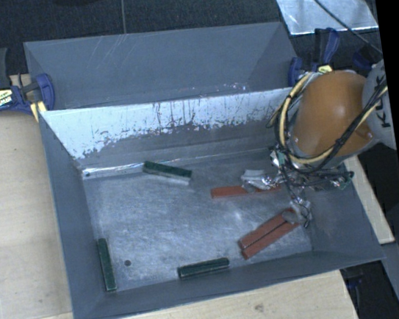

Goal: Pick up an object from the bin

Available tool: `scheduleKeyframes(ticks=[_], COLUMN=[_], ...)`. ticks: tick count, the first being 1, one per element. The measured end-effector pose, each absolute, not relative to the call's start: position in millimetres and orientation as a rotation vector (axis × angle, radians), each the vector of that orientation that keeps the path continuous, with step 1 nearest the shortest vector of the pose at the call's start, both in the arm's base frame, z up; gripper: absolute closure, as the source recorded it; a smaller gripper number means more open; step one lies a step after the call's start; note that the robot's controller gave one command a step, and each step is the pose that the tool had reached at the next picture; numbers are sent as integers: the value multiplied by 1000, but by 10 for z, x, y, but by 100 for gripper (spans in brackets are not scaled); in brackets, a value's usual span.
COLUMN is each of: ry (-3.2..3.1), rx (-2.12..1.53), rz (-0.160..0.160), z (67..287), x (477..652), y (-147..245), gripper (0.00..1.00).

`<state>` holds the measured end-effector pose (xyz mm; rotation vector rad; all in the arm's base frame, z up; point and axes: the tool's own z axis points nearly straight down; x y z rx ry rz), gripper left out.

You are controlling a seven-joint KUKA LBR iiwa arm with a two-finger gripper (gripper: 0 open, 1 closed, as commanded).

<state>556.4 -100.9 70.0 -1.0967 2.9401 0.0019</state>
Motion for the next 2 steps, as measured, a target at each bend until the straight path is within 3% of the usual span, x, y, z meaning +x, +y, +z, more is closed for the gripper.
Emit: scheduleKeyframes(ticks=[1,2], ry=[2931,2953], rx=[-1096,-1052], rz=[-5,-6], z=[767,1109], x=[5594,5396], y=[-1013,-1182], gripper=[100,100])
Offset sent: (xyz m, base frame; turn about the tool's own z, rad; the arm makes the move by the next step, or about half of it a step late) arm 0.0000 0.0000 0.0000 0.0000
